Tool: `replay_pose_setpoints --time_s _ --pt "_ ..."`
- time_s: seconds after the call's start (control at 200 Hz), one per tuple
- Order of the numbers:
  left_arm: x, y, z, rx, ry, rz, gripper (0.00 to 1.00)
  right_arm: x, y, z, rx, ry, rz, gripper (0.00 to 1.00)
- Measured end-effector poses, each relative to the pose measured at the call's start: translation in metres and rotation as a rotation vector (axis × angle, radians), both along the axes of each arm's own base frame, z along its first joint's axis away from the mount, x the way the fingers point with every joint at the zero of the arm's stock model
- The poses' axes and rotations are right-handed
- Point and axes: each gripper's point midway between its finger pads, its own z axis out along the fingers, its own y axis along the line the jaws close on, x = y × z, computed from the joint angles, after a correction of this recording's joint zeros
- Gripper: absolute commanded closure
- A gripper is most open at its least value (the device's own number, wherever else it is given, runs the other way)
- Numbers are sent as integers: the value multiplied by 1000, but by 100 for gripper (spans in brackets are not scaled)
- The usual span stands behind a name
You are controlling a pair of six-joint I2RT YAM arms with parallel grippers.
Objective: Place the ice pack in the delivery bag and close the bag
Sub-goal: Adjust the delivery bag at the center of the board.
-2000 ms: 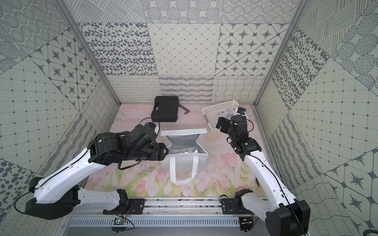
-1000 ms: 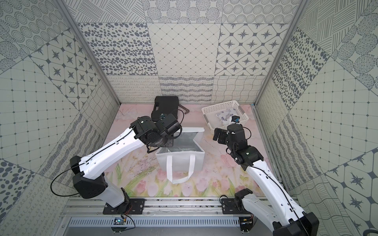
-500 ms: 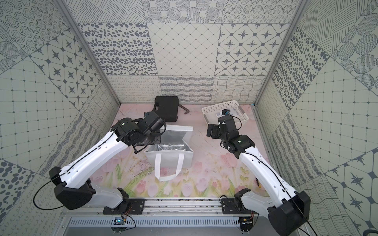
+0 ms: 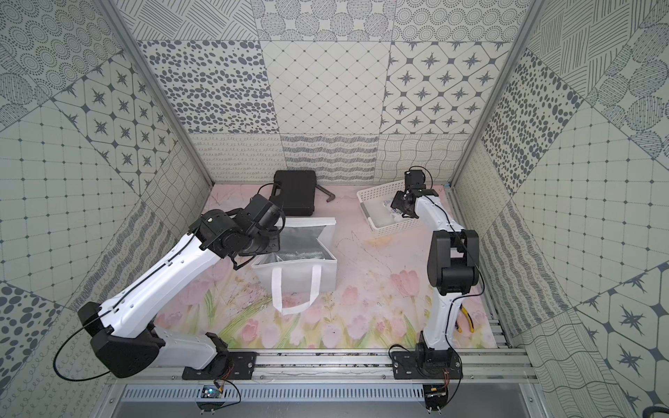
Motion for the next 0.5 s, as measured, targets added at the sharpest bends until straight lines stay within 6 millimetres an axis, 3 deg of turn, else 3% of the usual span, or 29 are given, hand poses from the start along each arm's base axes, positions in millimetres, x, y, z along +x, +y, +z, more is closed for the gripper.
replay_pose_setpoints --time_s 0.14,0.215,0.32,0.42,0.5 --pt "2 2 -1 1 6 -1 100 34 -26 -15 -6 15 -34 32" --pt "4 4 -2 3 10 0 100 40 -29 -17 -10 16 -36 32" --pt "7 6 -3 -3 17 3 100 32 -27 -24 -16 48 -35 32" --pt "10 8 -4 -5 21 5 100 10 -24 -39 -15 95 -32 33" --pt "14 6 -4 -14 20 0 100 -6 -19 -35 -9 85 -26 33"
